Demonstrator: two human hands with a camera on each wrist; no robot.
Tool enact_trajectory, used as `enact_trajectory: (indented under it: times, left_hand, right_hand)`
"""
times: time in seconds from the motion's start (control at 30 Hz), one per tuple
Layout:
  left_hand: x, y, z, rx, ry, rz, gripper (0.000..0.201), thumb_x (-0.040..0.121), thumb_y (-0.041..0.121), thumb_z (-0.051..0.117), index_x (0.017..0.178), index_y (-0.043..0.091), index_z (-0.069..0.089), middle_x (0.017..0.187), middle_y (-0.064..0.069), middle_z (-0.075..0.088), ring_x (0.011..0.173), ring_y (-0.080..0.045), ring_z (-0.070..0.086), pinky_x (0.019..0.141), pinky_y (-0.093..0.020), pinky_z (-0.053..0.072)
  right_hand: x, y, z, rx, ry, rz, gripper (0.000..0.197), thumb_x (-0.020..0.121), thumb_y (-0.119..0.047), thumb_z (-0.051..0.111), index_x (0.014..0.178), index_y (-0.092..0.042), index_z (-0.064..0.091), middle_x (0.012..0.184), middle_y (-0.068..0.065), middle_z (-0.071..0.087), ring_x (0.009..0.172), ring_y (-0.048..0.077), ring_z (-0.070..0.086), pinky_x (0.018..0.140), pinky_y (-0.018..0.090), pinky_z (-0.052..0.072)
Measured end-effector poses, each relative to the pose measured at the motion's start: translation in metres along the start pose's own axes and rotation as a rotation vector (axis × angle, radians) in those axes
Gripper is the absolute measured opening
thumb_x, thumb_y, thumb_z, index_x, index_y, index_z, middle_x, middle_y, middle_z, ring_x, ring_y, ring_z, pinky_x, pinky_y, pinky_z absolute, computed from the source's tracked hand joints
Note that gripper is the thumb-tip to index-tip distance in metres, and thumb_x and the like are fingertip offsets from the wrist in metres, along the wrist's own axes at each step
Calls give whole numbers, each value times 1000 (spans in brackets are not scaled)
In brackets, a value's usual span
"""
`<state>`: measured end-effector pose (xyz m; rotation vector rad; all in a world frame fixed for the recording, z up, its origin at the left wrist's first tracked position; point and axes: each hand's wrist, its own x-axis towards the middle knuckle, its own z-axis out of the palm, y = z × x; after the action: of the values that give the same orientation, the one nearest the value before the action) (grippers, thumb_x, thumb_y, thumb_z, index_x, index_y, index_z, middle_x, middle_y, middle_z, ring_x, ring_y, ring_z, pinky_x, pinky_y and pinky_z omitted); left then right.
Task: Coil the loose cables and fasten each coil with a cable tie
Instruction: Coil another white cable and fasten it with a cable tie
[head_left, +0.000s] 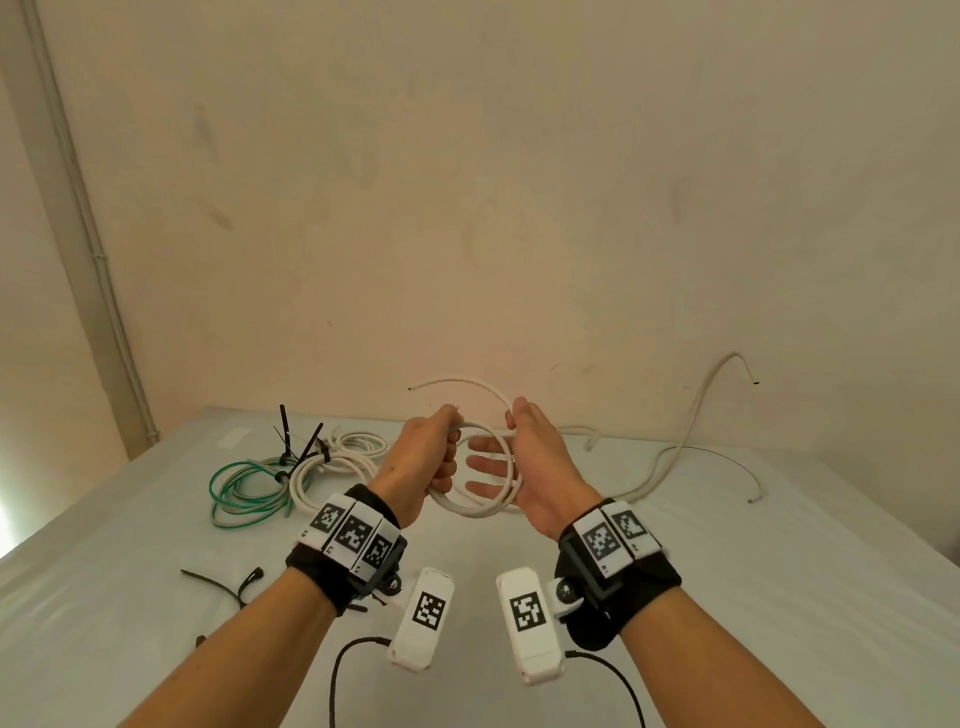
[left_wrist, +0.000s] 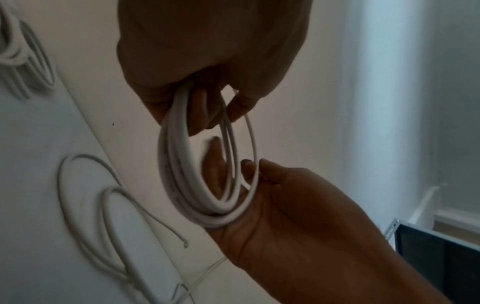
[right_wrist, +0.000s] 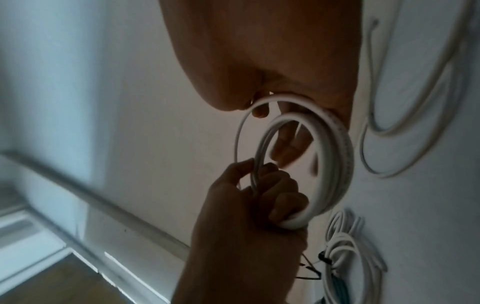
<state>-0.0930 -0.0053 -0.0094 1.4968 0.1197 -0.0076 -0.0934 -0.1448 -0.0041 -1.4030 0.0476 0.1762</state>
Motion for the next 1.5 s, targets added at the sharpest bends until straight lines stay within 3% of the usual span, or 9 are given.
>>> enact_trajectory:
  times: [0.13,0.43,0.57,0.77,0.9,1.1,1.23,1.43,1.5]
  left_hand:
    - [-5,6,6,126,-97,53,29,100,28,44,73,22,32,59,6,24,50,-14,19,46,-26,23]
    - [-2,1,6,602,-64,362,12,106,16,36,99,8,41,83,-6,53,66,-20,52,54,-22,40]
    - [5,-11,3,1159,118,699,13,98,20,30,94,11,37,90,-4,42,84,-25,40,69,-35,37]
    - [1,-11,7,1512,388,749,24,89,27,39,93,6,50,90,-17,53,79,-32,47,65,-39,34]
    - [1,-6,9,1425,355,659,18,104,29,29,99,13,35,75,0,49,54,-21,39,51,-33,28]
    - [9,-10,-5,1440,180,824,26,90,26,29,90,8,47,100,-16,50,89,-33,46,76,-46,46]
    - [4,-2,-9,889,-284,550,6,106,16,30,100,14,28,87,-7,66,76,-28,62,74,-49,56]
    - [-8,3,-8,234,-424,226,17,108,4,38,113,1,54,75,-7,56,79,-22,65,87,-40,59]
    - [-8,6,-6,73,-437,155,24,107,3,40,105,0,63,67,-1,42,64,-16,51,72,-36,56]
  right_hand:
    - [0,2,-1,-157,82,-115,27,111,-40,36,103,-19,49,71,0,41,55,12,33,45,25,34]
    - [-2,-14,-4,-450,66,-135,38,99,-27,39,78,-12,67,55,-4,41,49,15,35,44,25,31]
    - [-3,-21,-3,-446,57,-116,35,95,-27,41,74,-10,64,49,-5,36,42,13,30,41,23,28]
    - [-1,-21,-2,-374,72,-101,31,99,-21,39,79,-8,59,54,-2,37,43,14,31,42,24,27]
    - [7,-11,-1,-428,143,-159,27,101,-15,38,79,-11,53,68,5,44,58,21,41,51,32,34]
    - [2,-19,-5,-383,78,-59,36,101,-18,38,82,-2,63,57,2,37,43,14,31,40,22,28]
    - [-1,-25,-14,-453,0,-73,40,98,-27,43,75,-5,67,53,-3,32,39,12,27,42,24,26]
    - [-1,-17,-23,-482,-50,-242,45,97,-53,63,71,-16,67,53,-7,34,47,12,30,46,27,28]
    - [-1,-12,-22,-408,-36,-296,47,98,-53,65,62,-23,65,56,-6,36,49,13,30,46,28,26]
